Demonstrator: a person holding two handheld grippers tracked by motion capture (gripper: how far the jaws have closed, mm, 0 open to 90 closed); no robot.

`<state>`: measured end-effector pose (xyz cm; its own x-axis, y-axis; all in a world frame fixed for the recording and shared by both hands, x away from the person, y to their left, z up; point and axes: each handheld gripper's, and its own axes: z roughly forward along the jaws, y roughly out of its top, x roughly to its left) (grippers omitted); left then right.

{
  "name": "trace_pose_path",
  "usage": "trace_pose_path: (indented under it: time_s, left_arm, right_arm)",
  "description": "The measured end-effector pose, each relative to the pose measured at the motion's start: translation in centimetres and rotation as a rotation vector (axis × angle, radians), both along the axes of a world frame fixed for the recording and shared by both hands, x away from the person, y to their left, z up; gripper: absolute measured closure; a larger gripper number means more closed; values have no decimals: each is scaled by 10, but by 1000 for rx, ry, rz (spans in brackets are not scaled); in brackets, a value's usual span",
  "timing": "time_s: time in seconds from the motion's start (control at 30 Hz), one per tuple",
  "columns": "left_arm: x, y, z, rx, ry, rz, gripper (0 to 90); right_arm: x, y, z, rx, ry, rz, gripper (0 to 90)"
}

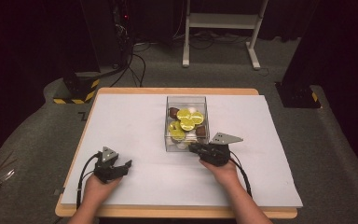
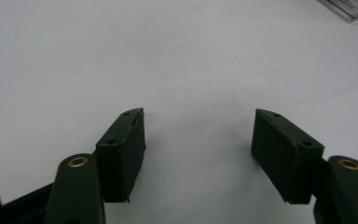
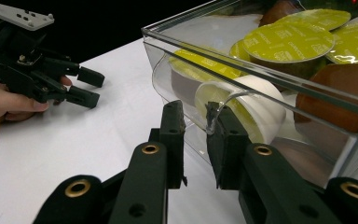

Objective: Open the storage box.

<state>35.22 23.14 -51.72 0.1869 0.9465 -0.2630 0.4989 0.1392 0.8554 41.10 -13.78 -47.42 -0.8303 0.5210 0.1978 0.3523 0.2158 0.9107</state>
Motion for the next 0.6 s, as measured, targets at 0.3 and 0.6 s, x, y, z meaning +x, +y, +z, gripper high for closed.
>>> trace_pose_path:
  time_s: [0.3,0.6]
  left_arm:
    - [0,1,0,7,4,-5,351]
    - [0,1,0,6,6,-8,345]
  right_arm:
    - [-7,-1,1,-7,3,1,773]
    - [-12,-1,2,-15,3,5,776]
